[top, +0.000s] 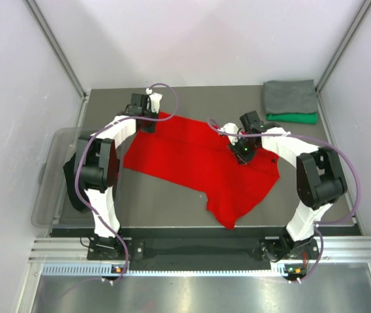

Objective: Fold and stack the t-shirts
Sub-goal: Fold the tshirt

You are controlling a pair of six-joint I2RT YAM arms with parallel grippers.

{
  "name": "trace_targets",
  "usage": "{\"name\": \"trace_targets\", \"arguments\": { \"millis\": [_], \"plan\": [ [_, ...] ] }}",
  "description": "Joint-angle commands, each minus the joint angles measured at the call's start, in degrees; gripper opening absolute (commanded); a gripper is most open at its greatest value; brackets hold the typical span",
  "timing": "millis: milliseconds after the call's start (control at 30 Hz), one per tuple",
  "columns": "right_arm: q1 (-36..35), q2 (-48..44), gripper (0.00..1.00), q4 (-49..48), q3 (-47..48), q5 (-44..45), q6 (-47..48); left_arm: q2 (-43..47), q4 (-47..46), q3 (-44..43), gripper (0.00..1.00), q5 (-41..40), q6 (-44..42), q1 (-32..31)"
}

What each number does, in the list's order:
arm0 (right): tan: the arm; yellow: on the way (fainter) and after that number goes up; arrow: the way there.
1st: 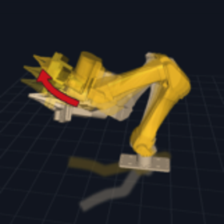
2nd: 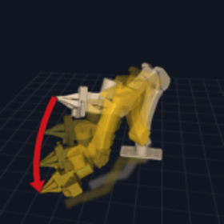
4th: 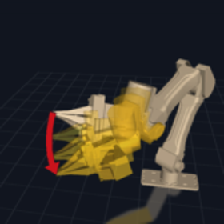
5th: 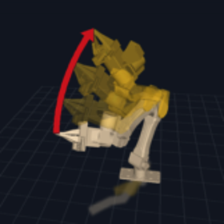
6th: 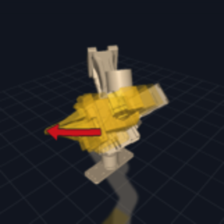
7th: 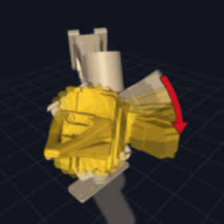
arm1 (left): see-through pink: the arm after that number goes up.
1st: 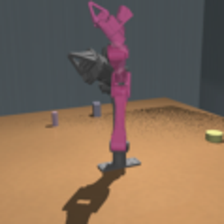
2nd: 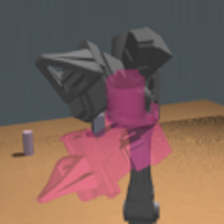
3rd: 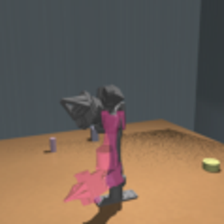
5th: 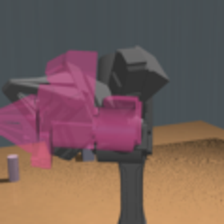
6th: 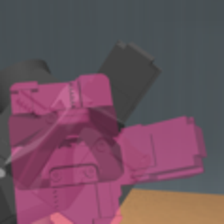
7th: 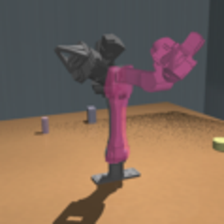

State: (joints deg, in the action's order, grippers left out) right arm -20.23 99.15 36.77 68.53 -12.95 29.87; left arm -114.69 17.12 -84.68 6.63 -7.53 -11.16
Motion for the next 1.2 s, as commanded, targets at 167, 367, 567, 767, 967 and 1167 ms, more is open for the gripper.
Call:
{"name": "trace_targets", "arguments": {
  "millis": [167, 367, 567, 767, 967, 1167],
  "plan": [
    [0.01, 4.29, 0.18, 0.41, 1.87, 1.61, 1.07, 3.34, -3.15, 0.75, 0.00, 0.05, -0.20, -0.18],
    [0.80, 6.22, 0.17, -2.23, 2.31, 6.79, 0.63, 3.16, -3.15, 0.75, 0.00, 0.05, -0.12, -0.18],
    [1.68, 6.75, 0.17, -4.52, 4.32, 10.84, 0.98, 3.16, -3.15, 0.84, 0.00, -0.22, -0.20, -0.18],
    [1.77, 6.84, 0.17, -6.80, 6.53, 12.60, 1.42, 3.16, -3.06, 0.92, 0.00, -0.04, -0.20, -0.18],
    [1.77, 7.81, 0.21, -6.89, 7.76, 12.60, 1.33, 3.16, -3.06, 1.01, 0.00, -0.13, -0.12, -0.18],
    [1.86, 7.72, 0.24, -6.54, 6.62, 10.32, 2.12, 3.16, -3.15, 1.19, 0.00, -0.13, -0.12, -0.18]
  ]
}}
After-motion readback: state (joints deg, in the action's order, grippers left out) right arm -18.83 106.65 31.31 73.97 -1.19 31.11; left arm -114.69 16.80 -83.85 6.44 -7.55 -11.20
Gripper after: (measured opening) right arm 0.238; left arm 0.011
